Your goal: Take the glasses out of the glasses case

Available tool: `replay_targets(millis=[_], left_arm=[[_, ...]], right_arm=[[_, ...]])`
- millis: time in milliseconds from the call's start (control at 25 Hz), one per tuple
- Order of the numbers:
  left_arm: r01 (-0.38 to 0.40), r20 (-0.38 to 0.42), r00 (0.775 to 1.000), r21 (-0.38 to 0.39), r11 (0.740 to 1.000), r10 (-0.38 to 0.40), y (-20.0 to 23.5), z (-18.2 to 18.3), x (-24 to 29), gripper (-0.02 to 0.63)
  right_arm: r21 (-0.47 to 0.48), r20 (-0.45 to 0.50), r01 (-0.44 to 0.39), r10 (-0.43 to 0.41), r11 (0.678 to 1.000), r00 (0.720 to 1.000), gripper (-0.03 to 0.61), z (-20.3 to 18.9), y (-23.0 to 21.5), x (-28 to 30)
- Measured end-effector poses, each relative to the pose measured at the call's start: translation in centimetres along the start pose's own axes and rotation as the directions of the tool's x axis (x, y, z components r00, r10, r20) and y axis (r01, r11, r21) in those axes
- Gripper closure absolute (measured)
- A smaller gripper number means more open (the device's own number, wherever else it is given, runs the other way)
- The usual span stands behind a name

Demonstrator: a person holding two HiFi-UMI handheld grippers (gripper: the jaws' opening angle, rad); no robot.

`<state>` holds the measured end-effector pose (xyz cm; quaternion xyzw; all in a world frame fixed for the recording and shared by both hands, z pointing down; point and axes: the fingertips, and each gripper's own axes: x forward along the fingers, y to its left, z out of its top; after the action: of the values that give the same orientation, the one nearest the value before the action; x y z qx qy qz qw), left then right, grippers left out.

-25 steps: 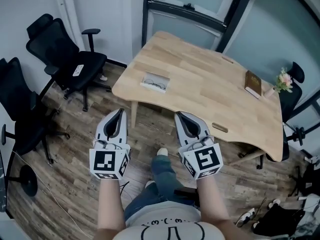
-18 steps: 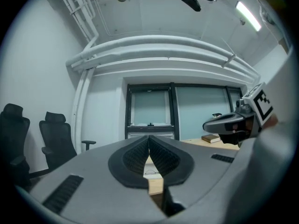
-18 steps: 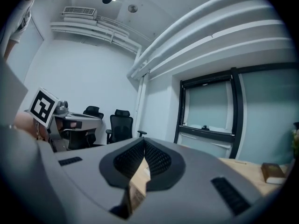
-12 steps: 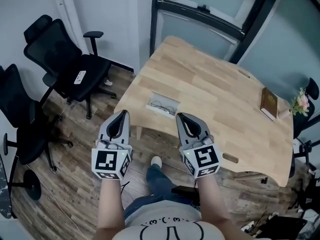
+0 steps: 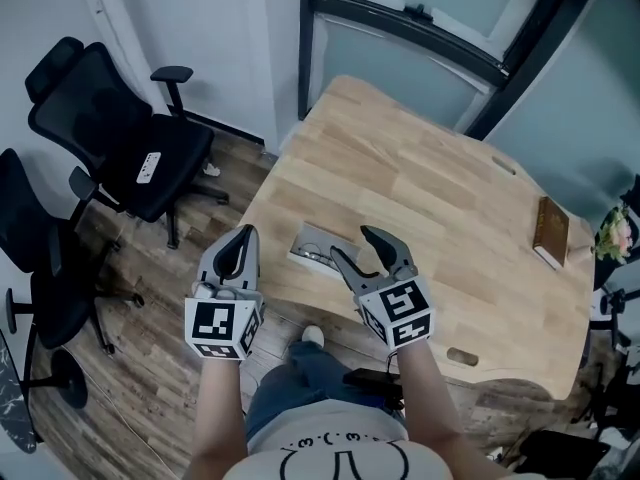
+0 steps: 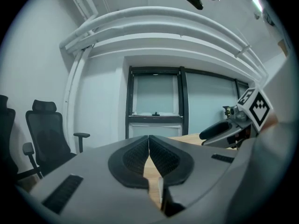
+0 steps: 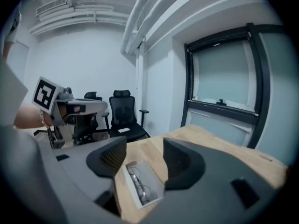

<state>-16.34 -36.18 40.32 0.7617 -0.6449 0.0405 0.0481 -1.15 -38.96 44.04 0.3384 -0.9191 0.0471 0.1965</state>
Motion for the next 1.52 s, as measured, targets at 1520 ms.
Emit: replay_targets(millis=[1520], left_arm=[[-0.057, -0.165, 0.985, -0.056, 0.997, 0.047, 6.8, -6.5, 1.1, 0.597]], right_arm=[[-0.297, -0.761, -0.531, 0.139, 0.793, 0.633, 0.534, -17.2, 2.9, 10.3]])
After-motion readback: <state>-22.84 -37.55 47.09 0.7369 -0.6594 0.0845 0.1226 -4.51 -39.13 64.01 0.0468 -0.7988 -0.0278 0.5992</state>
